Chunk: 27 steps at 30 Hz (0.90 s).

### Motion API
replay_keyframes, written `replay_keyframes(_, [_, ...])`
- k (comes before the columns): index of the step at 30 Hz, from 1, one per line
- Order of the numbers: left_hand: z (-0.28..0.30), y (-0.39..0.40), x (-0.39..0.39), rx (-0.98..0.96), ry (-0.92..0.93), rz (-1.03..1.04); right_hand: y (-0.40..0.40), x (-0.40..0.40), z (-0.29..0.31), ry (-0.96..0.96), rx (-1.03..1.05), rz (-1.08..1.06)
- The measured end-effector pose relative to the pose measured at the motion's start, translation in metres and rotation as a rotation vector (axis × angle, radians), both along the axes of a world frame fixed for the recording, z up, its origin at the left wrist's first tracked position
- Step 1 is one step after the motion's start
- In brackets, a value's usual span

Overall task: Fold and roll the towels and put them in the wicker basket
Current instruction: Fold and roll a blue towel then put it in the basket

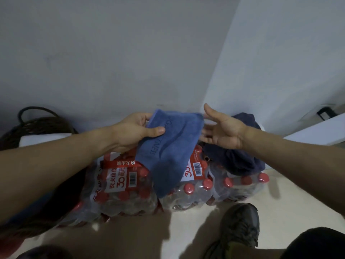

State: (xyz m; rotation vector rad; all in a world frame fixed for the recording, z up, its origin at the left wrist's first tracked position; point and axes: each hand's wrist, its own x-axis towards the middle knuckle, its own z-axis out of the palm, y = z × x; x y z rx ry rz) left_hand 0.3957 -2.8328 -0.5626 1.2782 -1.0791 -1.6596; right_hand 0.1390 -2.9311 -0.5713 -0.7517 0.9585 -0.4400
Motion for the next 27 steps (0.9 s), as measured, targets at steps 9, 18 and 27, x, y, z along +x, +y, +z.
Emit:
replay_keyframes(9, [0.008,0.006,-0.003,-0.105,-0.060,0.191,0.039,0.033,-0.013,-0.066,-0.040,0.234])
replay_keyframes(18, [0.009,0.009,0.007,-0.041,-0.137,0.413,0.035,0.041,-0.003,0.032,-0.165,-0.081])
replay_keyframes(27, [0.000,0.010,0.005,-0.069,-0.372,0.533,0.032,0.038,-0.005,0.086,-0.288,-0.074])
